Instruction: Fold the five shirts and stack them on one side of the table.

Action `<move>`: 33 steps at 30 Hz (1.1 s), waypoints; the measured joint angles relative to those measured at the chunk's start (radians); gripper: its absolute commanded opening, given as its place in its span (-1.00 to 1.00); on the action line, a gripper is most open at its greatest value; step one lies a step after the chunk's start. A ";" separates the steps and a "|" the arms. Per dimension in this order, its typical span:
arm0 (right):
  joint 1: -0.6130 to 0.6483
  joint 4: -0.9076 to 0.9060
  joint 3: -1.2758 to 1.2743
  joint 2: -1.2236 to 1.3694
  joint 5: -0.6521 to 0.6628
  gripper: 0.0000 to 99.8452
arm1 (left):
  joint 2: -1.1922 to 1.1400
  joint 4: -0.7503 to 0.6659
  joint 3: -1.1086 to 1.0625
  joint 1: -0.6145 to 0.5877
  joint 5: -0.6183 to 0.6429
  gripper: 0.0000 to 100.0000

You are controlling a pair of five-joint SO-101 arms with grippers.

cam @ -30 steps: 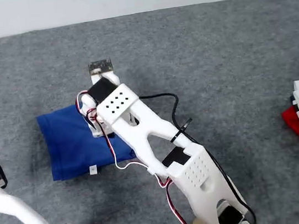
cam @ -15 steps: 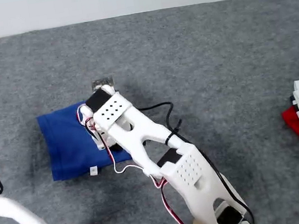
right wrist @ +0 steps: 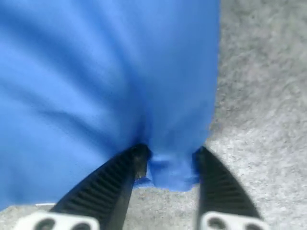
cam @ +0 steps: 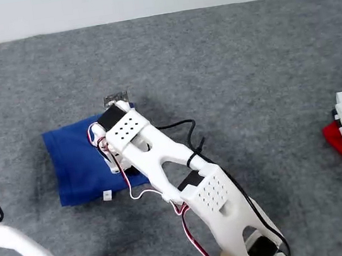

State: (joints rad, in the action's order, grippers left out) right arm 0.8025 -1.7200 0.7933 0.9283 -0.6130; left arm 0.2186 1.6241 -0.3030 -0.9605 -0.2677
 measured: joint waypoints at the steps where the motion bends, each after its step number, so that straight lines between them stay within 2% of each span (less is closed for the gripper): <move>1: 0.000 -0.006 0.000 0.000 0.011 -0.98 | 0.000 0.000 0.000 0.000 0.000 -0.86; 7: -0.018 -0.031 0.002 -0.002 0.038 -0.98 | 0.000 0.015 0.000 0.000 0.000 -0.86; 11: -0.077 -0.031 -0.005 -0.009 0.086 -0.98 | 0.000 0.028 0.000 0.000 0.000 -0.86; 24: -0.465 -0.031 -0.017 -0.012 0.687 -0.98 | 0.038 0.078 0.000 0.000 0.000 -0.86; 28: -0.496 -0.031 -0.017 -0.012 0.789 -0.98 | 0.080 0.083 0.000 0.000 -0.002 -0.86; 33: -0.551 -0.031 0.043 -0.021 0.896 -0.98 | 0.106 0.084 0.000 0.000 -0.063 -0.86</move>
State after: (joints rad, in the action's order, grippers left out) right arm 0.2516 -1.7507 0.8362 0.9068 0.2831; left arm 0.3245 1.7085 -0.3030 -0.9605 -0.3307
